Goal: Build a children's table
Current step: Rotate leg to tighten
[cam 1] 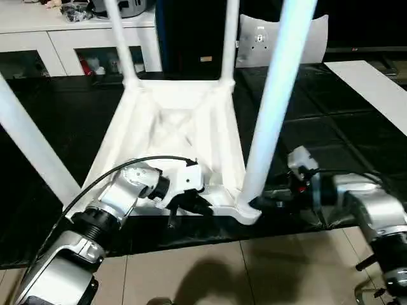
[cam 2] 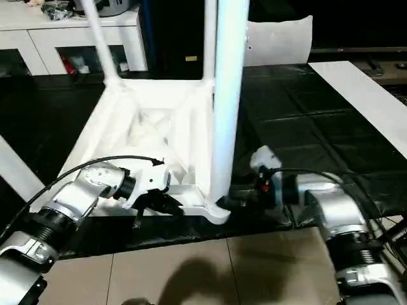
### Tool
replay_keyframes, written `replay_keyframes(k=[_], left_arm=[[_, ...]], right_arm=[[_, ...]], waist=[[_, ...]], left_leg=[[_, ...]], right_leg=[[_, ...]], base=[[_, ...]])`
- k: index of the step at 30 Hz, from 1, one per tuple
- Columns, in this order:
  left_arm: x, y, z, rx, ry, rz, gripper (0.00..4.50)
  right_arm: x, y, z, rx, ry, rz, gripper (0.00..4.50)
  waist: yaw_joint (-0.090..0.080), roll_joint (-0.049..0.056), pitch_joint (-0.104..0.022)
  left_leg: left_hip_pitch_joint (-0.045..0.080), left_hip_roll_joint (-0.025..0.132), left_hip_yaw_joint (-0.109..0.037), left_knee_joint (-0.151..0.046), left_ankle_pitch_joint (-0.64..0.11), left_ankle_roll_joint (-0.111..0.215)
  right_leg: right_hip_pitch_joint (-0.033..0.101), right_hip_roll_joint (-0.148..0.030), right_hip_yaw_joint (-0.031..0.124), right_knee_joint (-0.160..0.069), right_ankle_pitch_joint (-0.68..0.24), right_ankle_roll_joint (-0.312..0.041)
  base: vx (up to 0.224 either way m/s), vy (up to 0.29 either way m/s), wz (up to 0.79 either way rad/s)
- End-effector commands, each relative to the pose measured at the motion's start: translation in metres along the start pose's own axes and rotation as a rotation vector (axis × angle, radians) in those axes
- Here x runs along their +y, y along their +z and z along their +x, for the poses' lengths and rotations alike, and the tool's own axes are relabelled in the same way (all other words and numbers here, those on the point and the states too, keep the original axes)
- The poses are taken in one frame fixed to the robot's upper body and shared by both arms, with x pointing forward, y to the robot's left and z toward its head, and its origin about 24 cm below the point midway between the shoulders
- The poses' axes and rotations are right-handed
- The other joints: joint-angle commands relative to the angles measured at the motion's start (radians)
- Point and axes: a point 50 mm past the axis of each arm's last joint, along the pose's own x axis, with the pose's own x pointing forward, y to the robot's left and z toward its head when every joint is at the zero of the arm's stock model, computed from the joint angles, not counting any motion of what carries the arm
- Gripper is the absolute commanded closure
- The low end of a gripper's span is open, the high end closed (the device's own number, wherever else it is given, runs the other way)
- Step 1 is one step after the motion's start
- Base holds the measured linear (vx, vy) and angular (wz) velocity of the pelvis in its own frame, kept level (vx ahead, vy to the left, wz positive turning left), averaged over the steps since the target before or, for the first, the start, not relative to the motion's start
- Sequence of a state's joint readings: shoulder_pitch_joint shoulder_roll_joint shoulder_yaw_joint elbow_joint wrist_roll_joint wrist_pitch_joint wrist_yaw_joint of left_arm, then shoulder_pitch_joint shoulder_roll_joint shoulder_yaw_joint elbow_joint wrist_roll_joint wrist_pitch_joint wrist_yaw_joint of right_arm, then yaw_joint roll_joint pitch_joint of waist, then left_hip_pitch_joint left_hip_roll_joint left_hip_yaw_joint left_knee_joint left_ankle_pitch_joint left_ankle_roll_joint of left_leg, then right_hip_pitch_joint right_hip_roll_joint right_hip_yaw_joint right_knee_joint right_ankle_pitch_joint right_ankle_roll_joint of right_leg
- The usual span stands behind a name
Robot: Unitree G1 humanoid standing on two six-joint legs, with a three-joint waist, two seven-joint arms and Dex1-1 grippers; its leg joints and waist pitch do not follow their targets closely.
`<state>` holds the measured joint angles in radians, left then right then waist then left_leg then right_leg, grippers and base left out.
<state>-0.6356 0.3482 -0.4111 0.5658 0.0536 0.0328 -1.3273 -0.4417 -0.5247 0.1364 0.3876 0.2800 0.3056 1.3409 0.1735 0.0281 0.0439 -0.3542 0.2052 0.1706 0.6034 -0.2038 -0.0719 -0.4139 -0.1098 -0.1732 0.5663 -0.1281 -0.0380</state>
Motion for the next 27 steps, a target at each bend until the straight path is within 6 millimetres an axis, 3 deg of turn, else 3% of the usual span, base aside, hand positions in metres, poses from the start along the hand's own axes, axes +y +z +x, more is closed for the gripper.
replay_keyframes(k=[1,7,12,20,23,24,25,26,27], left_arm=[[0.001,0.018,0.004,-0.01,-0.053,0.099,4.5],[0.002,0.016,0.003,-0.008,-0.045,0.096,4.5],[0.002,0.013,0.004,-0.011,-0.029,0.082,4.5],[0.008,0.019,0.011,-0.095,0.096,-0.056,4.5],[0.013,0.024,0.014,-0.134,0.172,-0.122,4.5],[0.015,0.026,0.016,-0.148,0.207,-0.147,4.5],[0.02,0.029,0.019,-0.158,0.279,-0.198,4.5],[0.024,0.031,0.021,-0.161,0.336,-0.233,4.5],[0.027,0.033,0.022,-0.159,0.386,-0.256,4.5]], right_arm=[[0.0,0.007,0.002,-0.017,0.033,-0.007,1.03],[0.002,0.007,0.005,-0.029,0.068,-0.01,1.62],[0.007,0.002,0.006,-0.026,0.102,0.013,2.06],[0.012,0.001,0.014,-0.102,-0.011,0.068,2.31],[0.007,0.0,0.021,-0.095,-0.127,0.071,2.33],[0.003,0.0,0.024,-0.087,-0.182,0.073,2.35],[-0.008,0.0,0.032,-0.076,-0.345,0.099,2.37],[-0.015,0.001,0.037,-0.074,-0.456,0.133,2.37],[-0.021,0.002,0.042,-0.076,-0.553,0.164,2.37]], waist=[[-0.007,-0.016,-0.076],[-0.007,-0.016,-0.076],[-0.006,-0.017,-0.077],[-0.005,-0.016,-0.073],[-0.015,-0.02,-0.069],[-0.021,-0.008,-0.067],[-0.033,-0.014,-0.065],[-0.041,-0.013,-0.063],[-0.063,-0.011,-0.061]], left_leg=[[0.0,0.033,-0.003,-0.066,-0.144,0.068],[-0.001,0.03,-0.002,-0.065,-0.143,0.065],[-0.001,0.032,-0.003,-0.065,-0.137,0.066],[0.0,0.031,-0.003,-0.067,-0.139,0.055],[0.002,0.017,-0.001,-0.065,-0.161,0.034],[0.003,0.014,-0.002,-0.064,-0.179,0.031],[0.002,0.012,-0.002,-0.063,-0.194,0.028],[0.003,0.012,-0.003,-0.063,-0.205,0.023],[-0.002,0.01,-0.008,-0.061,-0.225,0.005]], right_leg=[[0.067,-0.058,0.061,-0.065,-0.389,-0.081],[0.068,-0.058,0.059,-0.068,-0.408,-0.067],[0.067,-0.057,0.06,-0.065,-0.389,-0.074],[0.067,-0.059,0.058,-0.072,-0.42,-0.059],[0.067,-0.058,0.048,-0.089,-0.51,-0.017],[0.064,-0.056,0.042,-0.096,-0.543,0.001],[0.064,-0.052,0.035,-0.105,-0.559,0.02],[0.063,-0.05,0.031,-0.108,-0.57,0.025],[0.066,-0.048,0.015,-0.114,-0.592,0.036]], base=[[0.0,0.0,0.0],[0.0,0.0,0.0],[0.0,0.0,0.0],[0.0,0.0,0.0],[0.0,0.0,0.0],[0.0,0.0,0.0],[0.0,0.0,0.0],[0.0,0.0,0.0],[0.0,0.0,0.0]])
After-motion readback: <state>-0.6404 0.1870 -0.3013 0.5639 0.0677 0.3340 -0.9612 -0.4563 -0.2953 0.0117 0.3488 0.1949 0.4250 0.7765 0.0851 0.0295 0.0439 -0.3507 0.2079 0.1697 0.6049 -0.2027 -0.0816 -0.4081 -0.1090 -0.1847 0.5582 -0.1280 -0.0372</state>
